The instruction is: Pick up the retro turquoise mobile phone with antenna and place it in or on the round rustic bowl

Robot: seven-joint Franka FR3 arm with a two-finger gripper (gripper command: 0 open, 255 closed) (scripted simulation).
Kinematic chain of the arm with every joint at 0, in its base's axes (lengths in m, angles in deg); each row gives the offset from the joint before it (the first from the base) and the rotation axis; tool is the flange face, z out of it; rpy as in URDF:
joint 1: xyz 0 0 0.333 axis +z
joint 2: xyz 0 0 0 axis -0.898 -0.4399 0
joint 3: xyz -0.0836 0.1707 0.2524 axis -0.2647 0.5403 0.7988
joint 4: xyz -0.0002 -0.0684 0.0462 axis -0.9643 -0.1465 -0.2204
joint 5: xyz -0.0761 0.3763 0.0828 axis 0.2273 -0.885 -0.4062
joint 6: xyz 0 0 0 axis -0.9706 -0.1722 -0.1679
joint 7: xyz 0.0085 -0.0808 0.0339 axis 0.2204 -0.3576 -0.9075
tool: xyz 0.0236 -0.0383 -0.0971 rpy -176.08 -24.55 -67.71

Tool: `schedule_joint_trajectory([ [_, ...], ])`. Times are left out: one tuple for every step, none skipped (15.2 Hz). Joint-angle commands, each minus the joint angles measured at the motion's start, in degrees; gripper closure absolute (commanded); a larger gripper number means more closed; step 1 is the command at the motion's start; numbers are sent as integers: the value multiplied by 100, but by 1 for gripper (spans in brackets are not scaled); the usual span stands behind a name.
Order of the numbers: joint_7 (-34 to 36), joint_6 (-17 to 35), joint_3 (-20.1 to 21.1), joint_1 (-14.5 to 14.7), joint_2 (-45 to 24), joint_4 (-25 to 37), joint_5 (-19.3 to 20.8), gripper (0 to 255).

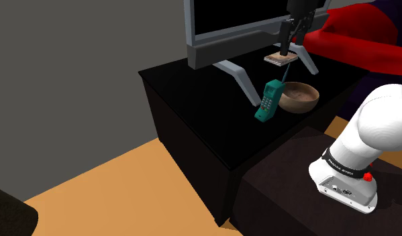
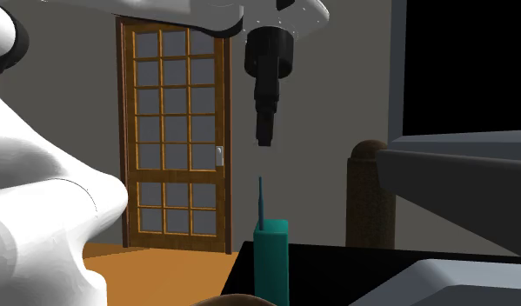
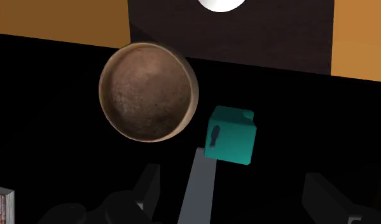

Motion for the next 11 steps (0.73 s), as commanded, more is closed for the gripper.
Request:
schedule_joint_trajectory([
  [0,0,0,0,0,0,0,0],
  [-2,214,-76,-10,20,-203,-67,0],
  [-6,431,-152,-20,30,-401,-133,0],
  [-14,651,-226,-29,31,-593,-201,0],
  [-25,873,-298,-38,23,-780,-270,0],
  [-40,1098,-369,-46,5,-960,-340,0],
  [-58,1327,-440,-51,-24,-1134,-412,0],
  [-80,1559,-511,-54,-65,-1302,-486,0],
  [-108,1795,-580,-54,-116,-1463,-564,0],
  [-141,2035,-648,-53,-180,-1616,-647,0],
  [-144,2051,-652,-54,-185,-1627,-653,0],
])
